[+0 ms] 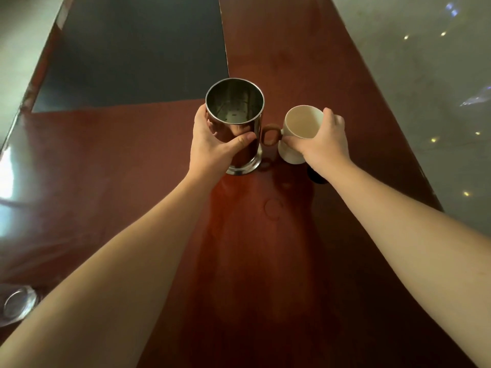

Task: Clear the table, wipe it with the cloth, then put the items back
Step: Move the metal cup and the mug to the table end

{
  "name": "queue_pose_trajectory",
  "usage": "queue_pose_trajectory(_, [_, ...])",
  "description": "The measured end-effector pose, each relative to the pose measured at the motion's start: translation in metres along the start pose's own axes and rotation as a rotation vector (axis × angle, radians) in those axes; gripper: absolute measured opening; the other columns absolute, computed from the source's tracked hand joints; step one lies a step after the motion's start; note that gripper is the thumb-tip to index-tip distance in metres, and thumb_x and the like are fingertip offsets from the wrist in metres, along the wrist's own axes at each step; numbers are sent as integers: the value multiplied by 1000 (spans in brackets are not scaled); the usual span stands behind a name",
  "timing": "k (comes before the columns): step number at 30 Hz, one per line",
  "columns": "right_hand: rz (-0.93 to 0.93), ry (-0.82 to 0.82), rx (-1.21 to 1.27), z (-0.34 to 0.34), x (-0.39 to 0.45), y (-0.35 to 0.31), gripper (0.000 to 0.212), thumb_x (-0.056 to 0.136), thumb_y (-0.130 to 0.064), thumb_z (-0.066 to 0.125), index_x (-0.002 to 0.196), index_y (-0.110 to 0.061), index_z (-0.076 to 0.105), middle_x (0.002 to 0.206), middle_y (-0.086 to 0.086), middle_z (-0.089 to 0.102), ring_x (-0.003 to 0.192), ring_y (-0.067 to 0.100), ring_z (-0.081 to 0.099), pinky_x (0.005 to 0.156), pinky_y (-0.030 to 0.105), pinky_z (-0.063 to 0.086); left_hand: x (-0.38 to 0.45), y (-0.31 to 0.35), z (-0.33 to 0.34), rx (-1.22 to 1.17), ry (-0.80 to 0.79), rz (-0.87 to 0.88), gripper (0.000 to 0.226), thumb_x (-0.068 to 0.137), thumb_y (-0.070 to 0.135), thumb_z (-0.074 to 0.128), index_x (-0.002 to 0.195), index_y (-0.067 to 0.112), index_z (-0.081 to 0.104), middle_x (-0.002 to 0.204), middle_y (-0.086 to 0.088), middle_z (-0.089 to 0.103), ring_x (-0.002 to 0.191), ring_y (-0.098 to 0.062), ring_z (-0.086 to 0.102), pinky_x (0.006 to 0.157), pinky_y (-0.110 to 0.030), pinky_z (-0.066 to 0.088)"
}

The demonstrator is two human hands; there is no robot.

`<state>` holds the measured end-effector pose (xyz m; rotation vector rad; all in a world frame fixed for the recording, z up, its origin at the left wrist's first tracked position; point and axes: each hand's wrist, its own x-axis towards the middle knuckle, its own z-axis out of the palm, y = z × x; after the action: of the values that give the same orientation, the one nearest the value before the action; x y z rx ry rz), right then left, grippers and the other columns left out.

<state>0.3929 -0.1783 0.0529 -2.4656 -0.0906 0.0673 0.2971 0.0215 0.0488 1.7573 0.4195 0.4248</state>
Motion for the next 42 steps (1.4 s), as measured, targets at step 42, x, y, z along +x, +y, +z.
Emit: queue_pose_trajectory(42, [-554,-292,77,91,-100,-262,95,61,-47,84,136,-10,41,137,12,43,123,30,46,98,41,41,-118,40,-302,109,871,-113,86,61,36,89,134,30,43,123,11,58,115,-8,56,96,-30,48])
